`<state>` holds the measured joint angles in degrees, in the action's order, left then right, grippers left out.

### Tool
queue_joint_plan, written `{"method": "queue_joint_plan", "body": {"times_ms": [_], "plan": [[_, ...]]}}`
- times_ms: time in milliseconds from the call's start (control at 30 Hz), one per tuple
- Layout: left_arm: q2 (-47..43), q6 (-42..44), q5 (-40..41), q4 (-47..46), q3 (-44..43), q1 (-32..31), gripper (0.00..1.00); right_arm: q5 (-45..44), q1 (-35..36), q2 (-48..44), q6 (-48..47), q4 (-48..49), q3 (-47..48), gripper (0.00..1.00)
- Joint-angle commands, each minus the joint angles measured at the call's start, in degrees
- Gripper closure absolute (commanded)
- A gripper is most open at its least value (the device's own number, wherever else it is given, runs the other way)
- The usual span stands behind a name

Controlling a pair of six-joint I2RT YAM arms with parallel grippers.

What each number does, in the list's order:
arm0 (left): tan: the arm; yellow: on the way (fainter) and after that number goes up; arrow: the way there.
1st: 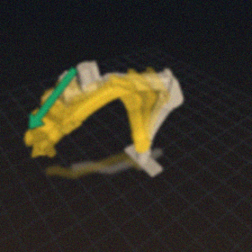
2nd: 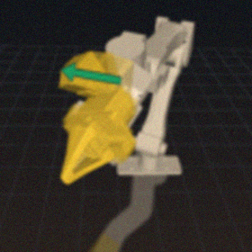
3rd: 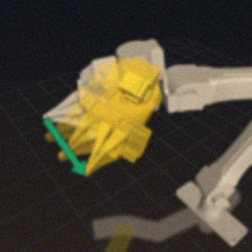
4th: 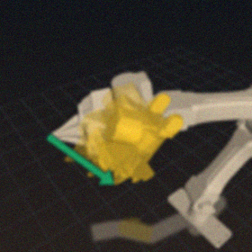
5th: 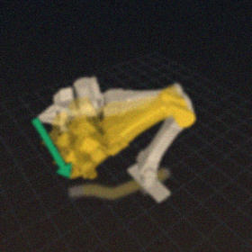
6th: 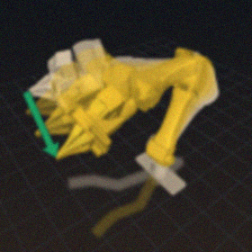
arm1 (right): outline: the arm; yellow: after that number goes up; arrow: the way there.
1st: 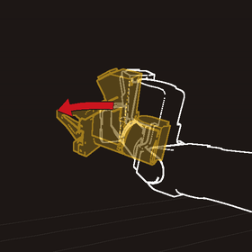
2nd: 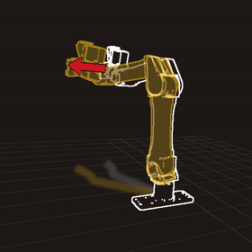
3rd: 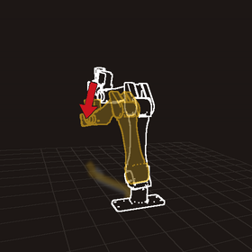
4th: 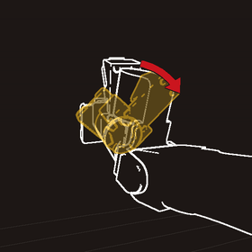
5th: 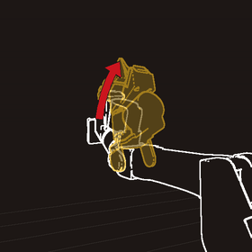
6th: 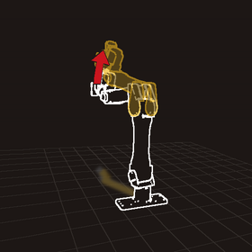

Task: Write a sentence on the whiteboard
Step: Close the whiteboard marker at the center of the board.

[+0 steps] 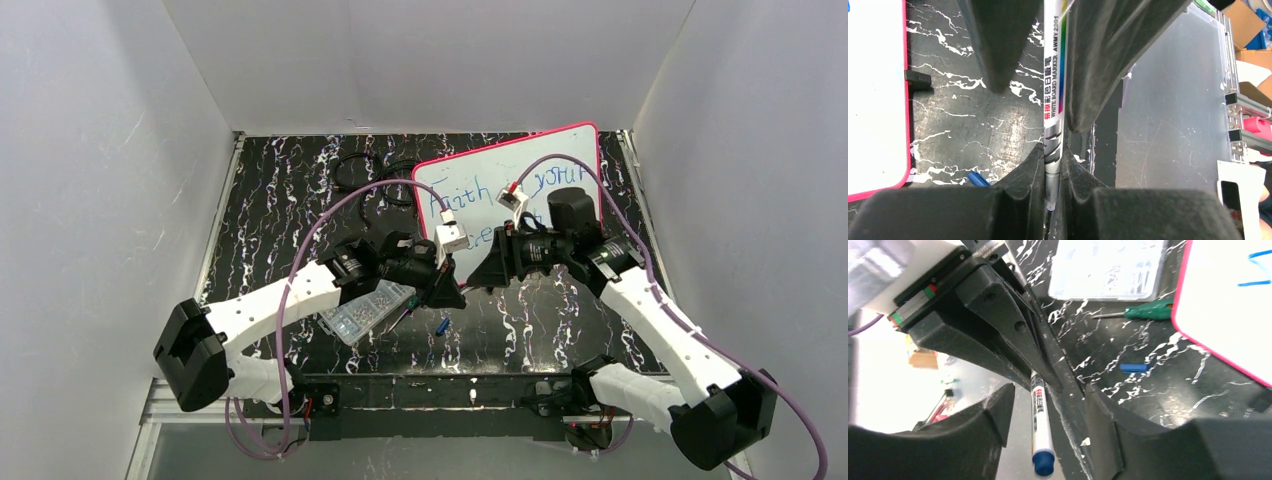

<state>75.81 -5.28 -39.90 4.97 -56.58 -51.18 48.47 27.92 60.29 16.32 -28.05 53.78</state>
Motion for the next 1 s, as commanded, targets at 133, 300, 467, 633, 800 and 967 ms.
{"method": "queue_joint_plan", "body": {"times_ms": [133,300,467,633,800,967], "plan": [[-4.45,-6.93,3.77,-9.03,4.43,-0.39,1.00,-10.09,-0.06,-10.80,20.74,26.30,-9.28,0.27],[-4.61,-10.78,5.41,-12.26,6.02,-0.40,1.00,-11.07,0.03,-13.87,31.97,39.64,-17.14,0.33],[-4.99,-13.36,5.79,-14.44,7.03,-0.35,1.00,-14.21,0.03,-17.38,34.60,41.85,-20.56,0.48],[-4.67,-13.66,5.71,-14.42,6.93,-0.43,1.00,-15.70,0.02,-18.90,37.43,45.17,-22.78,0.57],[-4.26,-14.23,5.86,-14.46,6.62,-0.39,1.00,-15.84,0.02,-18.78,37.67,44.90,-23.14,0.73],[-4.46,-15.20,6.48,-14.38,7.14,-0.37,1.00,-20.85,0.03,-19.88,32.79,38.89,-22.18,0.99]]}}
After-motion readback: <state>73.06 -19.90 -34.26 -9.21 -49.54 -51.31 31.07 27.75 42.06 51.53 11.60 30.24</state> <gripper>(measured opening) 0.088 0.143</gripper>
